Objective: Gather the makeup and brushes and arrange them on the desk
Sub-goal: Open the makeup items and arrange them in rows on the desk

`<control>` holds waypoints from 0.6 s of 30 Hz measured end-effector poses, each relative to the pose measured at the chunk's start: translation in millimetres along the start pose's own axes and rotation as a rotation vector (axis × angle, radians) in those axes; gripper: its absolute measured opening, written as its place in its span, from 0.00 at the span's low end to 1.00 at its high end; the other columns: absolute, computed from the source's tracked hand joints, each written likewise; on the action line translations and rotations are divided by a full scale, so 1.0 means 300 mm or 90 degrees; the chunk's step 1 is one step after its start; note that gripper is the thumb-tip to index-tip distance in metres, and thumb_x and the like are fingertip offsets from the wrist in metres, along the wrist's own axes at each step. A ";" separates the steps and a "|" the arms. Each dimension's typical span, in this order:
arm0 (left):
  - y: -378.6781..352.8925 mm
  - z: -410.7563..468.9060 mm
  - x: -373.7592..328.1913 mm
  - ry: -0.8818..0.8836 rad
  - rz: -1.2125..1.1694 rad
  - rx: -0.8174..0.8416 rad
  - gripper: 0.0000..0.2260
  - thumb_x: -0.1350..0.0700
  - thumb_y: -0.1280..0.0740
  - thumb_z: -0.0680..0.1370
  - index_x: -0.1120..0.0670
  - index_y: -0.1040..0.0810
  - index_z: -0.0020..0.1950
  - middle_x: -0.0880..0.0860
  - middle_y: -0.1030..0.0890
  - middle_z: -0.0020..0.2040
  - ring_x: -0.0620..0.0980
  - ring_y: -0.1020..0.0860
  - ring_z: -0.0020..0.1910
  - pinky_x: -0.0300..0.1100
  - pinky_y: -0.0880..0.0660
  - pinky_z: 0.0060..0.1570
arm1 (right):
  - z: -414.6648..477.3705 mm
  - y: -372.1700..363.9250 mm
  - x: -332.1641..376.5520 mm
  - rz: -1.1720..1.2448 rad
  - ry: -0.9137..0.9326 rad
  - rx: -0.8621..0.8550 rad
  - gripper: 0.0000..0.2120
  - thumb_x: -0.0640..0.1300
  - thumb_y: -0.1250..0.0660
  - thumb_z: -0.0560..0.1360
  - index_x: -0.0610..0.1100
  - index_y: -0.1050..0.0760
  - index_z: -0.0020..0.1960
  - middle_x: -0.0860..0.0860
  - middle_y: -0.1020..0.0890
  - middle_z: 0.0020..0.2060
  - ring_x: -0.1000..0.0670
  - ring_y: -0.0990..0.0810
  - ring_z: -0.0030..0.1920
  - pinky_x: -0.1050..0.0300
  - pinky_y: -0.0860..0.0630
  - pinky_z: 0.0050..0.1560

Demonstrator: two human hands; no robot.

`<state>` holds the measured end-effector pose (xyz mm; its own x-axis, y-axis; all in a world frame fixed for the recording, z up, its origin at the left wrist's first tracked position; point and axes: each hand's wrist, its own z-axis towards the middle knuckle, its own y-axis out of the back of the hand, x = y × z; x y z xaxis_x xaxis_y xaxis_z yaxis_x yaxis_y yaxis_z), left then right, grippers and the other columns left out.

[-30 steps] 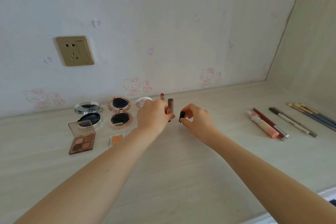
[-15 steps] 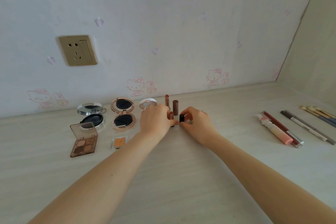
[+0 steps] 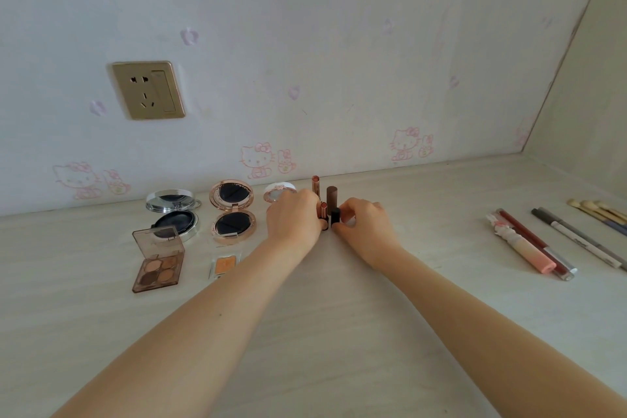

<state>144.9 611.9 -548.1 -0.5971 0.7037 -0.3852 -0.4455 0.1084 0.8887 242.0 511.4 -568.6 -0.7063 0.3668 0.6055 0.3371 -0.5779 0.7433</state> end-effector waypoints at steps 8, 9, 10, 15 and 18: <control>-0.001 0.019 -0.003 0.007 0.045 -0.022 0.04 0.54 0.30 0.69 0.52 0.20 0.42 0.53 0.22 0.38 0.55 0.24 0.39 0.42 0.33 0.32 | 0.024 -0.007 0.006 -0.032 -0.017 0.011 0.09 0.47 0.34 0.73 0.44 0.23 0.50 0.50 0.20 0.45 0.45 0.30 0.52 0.49 0.26 0.50; -0.002 0.022 -0.001 0.009 0.048 -0.027 0.04 0.55 0.30 0.69 0.52 0.20 0.42 0.53 0.22 0.38 0.56 0.24 0.39 0.42 0.34 0.31 | 0.026 -0.006 0.007 -0.033 -0.020 0.015 0.09 0.47 0.34 0.73 0.44 0.23 0.50 0.50 0.20 0.45 0.45 0.30 0.53 0.49 0.26 0.50; -0.003 0.024 0.000 0.010 0.048 -0.030 0.04 0.55 0.30 0.69 0.53 0.20 0.42 0.54 0.22 0.38 0.56 0.24 0.39 0.42 0.33 0.31 | 0.027 -0.005 0.007 -0.034 -0.022 0.018 0.09 0.47 0.34 0.73 0.44 0.23 0.50 0.50 0.19 0.45 0.45 0.30 0.53 0.49 0.26 0.50; -0.005 0.027 0.002 0.014 0.057 -0.040 0.04 0.54 0.31 0.70 0.53 0.20 0.42 0.54 0.22 0.38 0.57 0.24 0.40 0.42 0.31 0.32 | 0.026 0.004 0.009 -0.028 -0.016 0.022 0.10 0.46 0.34 0.73 0.45 0.22 0.53 0.51 0.19 0.45 0.46 0.29 0.53 0.51 0.26 0.50; 0.002 0.022 0.003 0.020 0.073 -0.035 0.05 0.54 0.31 0.70 0.54 0.20 0.42 0.55 0.23 0.40 0.57 0.24 0.42 0.43 0.30 0.33 | 0.020 0.013 0.006 -0.026 -0.013 0.026 0.12 0.46 0.33 0.73 0.46 0.23 0.55 0.51 0.19 0.45 0.46 0.29 0.53 0.52 0.26 0.50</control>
<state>148.6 617.2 -546.2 -0.6662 0.6868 -0.2907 -0.4091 -0.0106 0.9124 245.8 514.2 -563.1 -0.7074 0.4049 0.5794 0.3333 -0.5318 0.7785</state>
